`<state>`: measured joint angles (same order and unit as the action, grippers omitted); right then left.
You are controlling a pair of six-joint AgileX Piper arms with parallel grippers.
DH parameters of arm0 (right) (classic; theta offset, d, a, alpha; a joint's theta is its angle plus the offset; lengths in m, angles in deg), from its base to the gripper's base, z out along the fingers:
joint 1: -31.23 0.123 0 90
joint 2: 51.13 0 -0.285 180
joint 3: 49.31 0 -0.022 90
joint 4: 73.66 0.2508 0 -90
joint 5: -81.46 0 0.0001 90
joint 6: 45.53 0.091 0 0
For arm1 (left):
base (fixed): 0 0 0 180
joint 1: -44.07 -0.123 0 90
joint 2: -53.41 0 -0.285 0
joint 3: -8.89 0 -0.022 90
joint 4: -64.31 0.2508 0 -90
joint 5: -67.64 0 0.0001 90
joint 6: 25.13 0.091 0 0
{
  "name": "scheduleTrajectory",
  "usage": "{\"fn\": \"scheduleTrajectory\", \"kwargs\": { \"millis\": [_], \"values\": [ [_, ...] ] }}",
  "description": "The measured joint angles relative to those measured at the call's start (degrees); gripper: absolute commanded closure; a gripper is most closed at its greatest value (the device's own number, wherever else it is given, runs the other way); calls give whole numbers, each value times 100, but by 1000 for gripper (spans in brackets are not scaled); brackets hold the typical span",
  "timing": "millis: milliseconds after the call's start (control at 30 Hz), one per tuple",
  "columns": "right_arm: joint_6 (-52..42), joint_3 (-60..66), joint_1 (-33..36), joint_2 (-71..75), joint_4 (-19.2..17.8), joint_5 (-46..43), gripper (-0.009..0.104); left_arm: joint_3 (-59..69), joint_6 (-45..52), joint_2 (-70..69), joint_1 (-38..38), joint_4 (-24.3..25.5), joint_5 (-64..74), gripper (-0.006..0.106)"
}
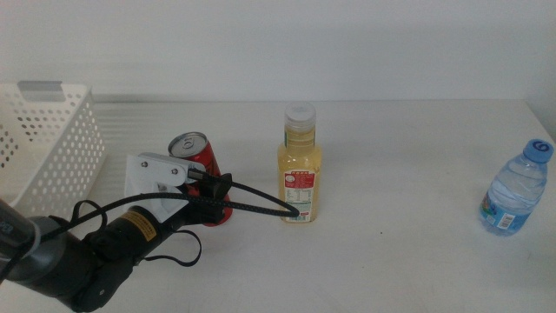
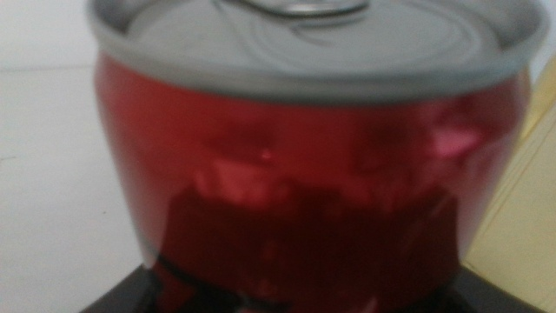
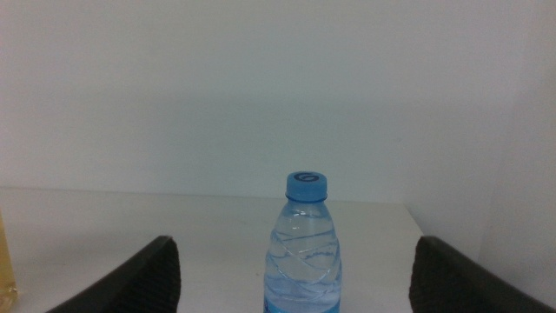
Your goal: Use arms to grab the bottles and put them into the dustbin to the left of the table.
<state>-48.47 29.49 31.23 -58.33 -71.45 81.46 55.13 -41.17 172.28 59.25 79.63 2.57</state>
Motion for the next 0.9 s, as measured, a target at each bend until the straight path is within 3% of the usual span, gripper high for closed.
{"fn": "scheduleTrajectory", "kwargs": {
  "millis": [33,467,900],
  "values": [
    [0,0,0,0,0,0,19,0,-64,-22,0,12,13,106],
    [0,0,0,0,0,0,19,-59,-255,-2025,0,236,2677,105],
    [0,0,0,0,0,0,19,-1226,-700,-3438,0,655,5968,105]
  ]
}}
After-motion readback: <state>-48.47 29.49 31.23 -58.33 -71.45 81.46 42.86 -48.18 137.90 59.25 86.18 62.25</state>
